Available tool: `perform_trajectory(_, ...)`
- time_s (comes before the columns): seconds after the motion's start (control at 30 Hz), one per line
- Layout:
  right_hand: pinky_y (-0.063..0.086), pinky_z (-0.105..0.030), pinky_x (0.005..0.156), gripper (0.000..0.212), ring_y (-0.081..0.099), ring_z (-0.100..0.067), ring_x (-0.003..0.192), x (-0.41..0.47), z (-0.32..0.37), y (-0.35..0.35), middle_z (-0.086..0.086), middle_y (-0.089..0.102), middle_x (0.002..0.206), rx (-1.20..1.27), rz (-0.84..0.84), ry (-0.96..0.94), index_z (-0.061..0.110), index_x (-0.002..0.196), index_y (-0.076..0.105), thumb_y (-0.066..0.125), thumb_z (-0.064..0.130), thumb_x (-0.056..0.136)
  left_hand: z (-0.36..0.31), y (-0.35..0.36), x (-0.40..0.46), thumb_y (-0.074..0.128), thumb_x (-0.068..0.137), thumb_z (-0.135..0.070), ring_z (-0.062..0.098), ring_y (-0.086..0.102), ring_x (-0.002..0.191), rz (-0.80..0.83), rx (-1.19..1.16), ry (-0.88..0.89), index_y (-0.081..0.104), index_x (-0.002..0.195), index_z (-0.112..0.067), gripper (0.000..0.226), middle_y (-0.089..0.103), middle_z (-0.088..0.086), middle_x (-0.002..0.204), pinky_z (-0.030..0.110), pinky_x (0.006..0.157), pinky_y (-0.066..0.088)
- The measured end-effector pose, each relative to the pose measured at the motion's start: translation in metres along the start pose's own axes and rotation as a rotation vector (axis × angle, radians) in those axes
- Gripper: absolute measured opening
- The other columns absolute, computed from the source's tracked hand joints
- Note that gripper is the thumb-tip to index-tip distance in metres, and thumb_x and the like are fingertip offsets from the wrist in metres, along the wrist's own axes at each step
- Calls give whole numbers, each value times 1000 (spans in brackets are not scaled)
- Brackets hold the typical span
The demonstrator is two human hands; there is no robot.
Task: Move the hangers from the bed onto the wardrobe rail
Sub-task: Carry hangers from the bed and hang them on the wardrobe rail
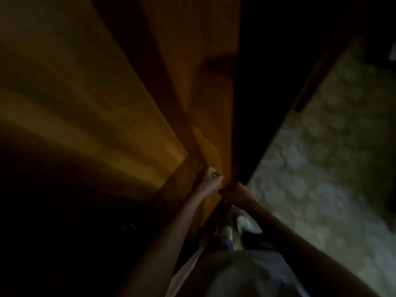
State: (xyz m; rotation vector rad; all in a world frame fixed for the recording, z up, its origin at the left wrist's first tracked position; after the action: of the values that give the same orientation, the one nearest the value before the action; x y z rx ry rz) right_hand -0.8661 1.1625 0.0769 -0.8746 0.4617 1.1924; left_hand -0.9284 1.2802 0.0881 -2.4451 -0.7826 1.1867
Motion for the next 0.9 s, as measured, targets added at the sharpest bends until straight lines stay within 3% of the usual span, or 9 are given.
perform_trajectory(0.07, 60, -36, 74, 31, 73, -27, 86, 16, -72, 11, -11, 76, 94, 53, -63, 119, 12, 98, 77, 66, 38, 86, 22, 51, 15, 59, 95, -22, 18, 68, 71, 172, 181, -3, 63, 92, -16, 7, 69, 2, 80, 28, 65, 53)
perform_trajectory(0.17, 61, -39, 78, 33, 73, -29, 88, -2, -143, 22, -11, 76, 93, 158, -155, 260, 12, 96, 77, 65, 41, 85, 53, 113, 25, 57, 96, -19, 12, 62, 49, 344, 392, -15, 64, 86, -15, 13, 67, -1, 60, 25, 52, 49)
perform_trajectory(0.27, 59, -40, 80, 32, 71, -30, 89, -26, -215, 42, -13, 74, 91, 301, -225, 413, 7, 91, 76, 64, 36, 88, 76, 168, 21, 55, 98, -12, 14, 61, 46, 439, 472, -46, 61, 92, -14, 8, 66, 4, 65, 25, 44, 47)
perform_trajectory(0.43, 55, -40, 74, 23, 66, -30, 78, -90, -333, 98, -12, 66, 75, 544, -323, 637, 15, 59, 62, 58, 25, 80, 97, 249, 0, 58, 93, -7, 10, 63, 44, 570, 611, -66, 63, 108, -10, 16, 68, 3, 69, 22, 43, 51)
perform_trajectory(0.53, 58, -35, 67, 22, 70, -31, 74, -142, -387, 128, -16, 74, 83, 723, -396, 769, 9, 80, 76, 57, 18, 87, 89, 314, -27, 56, 95, -8, 10, 62, 46, 662, 726, -1, 61, 113, -11, 19, 68, 6, 73, 19, 41, 49)
perform_trajectory(0.6, 52, -26, 56, 25, 67, -23, 58, -172, -419, 151, -11, 73, 70, 853, -445, 844, 6, 85, 76, 56, 19, 89, 75, 360, -50, 55, 96, -8, 13, 63, 52, 739, 779, 54, 61, 112, -11, 17, 69, 9, 79, 21, 45, 49)
perform_trajectory(0.77, 59, -36, 70, 27, 70, -29, 66, -244, -485, 213, -21, 76, 82, 1205, -545, 986, -2, 88, 76, 57, 17, 92, 37, 484, -116, 57, 95, -13, 14, 67, 56, 880, 925, 211, 66, 95, -14, 9, 72, 7, 83, 22, 46, 48)
perform_trajectory(0.9, 57, -31, 64, 25, 66, -27, 66, -281, -527, 225, -22, 75, 86, 1393, -598, 1018, -7, 94, 75, 59, 12, 93, 9, 551, -155, 58, 97, -14, 17, 68, 60, 907, 1032, 325, 66, 80, -16, 19, 71, 4, 76, 24, 51, 51)
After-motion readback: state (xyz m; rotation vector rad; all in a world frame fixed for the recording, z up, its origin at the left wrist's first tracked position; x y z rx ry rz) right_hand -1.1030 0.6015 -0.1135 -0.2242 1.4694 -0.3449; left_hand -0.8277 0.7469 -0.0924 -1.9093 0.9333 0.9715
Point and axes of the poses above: each hand's wrist, its own x-axis towards the middle knuckle, its own y-axis out of the palm, z = x × y, the point moved 9 cm from there along x, towards the middle knuckle
